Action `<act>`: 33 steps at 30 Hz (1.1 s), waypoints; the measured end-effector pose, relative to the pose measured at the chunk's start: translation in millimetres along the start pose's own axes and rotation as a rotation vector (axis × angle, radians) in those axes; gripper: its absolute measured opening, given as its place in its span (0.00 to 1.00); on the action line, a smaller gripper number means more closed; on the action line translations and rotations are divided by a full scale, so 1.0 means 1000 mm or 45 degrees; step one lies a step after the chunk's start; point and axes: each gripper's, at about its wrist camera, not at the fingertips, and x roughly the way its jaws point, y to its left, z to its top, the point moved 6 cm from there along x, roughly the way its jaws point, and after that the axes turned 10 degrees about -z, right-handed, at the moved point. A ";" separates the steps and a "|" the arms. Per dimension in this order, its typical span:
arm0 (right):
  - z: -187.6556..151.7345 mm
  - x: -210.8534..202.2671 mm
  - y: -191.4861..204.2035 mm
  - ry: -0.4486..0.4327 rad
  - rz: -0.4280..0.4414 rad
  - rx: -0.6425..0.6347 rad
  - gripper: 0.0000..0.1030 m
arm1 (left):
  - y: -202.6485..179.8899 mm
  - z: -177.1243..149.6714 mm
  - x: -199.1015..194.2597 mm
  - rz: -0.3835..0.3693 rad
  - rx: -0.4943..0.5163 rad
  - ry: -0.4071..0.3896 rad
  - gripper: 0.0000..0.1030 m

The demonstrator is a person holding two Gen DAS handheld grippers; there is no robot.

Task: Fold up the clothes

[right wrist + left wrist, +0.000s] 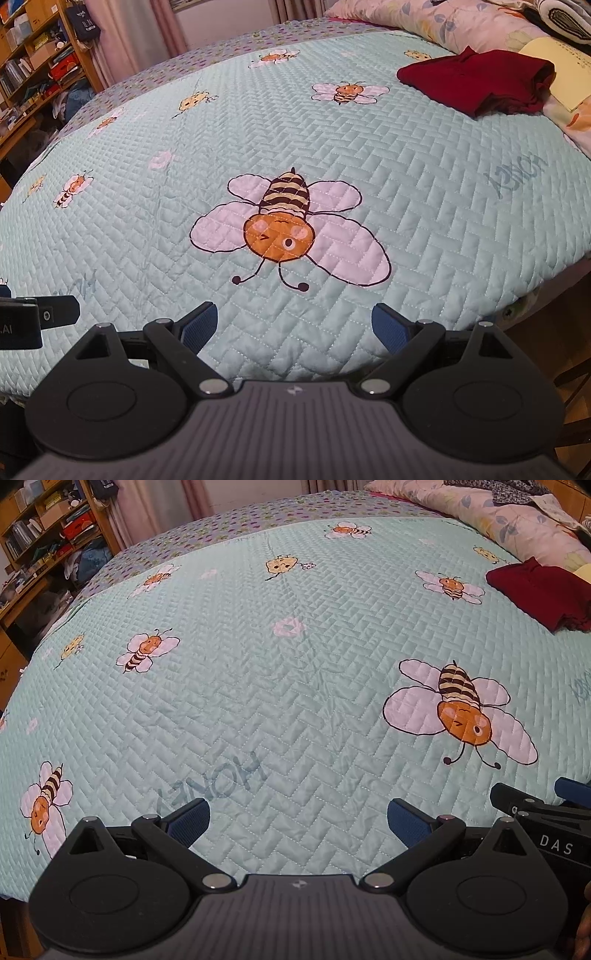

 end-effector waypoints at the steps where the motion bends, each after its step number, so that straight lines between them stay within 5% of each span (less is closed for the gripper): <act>1: 0.000 0.001 0.000 0.005 0.002 0.001 0.88 | 0.000 0.000 0.001 0.000 0.002 0.002 0.99; 33: -0.006 0.007 -0.015 0.089 -0.077 -0.024 0.88 | -0.020 -0.010 0.018 -0.001 0.081 0.091 0.99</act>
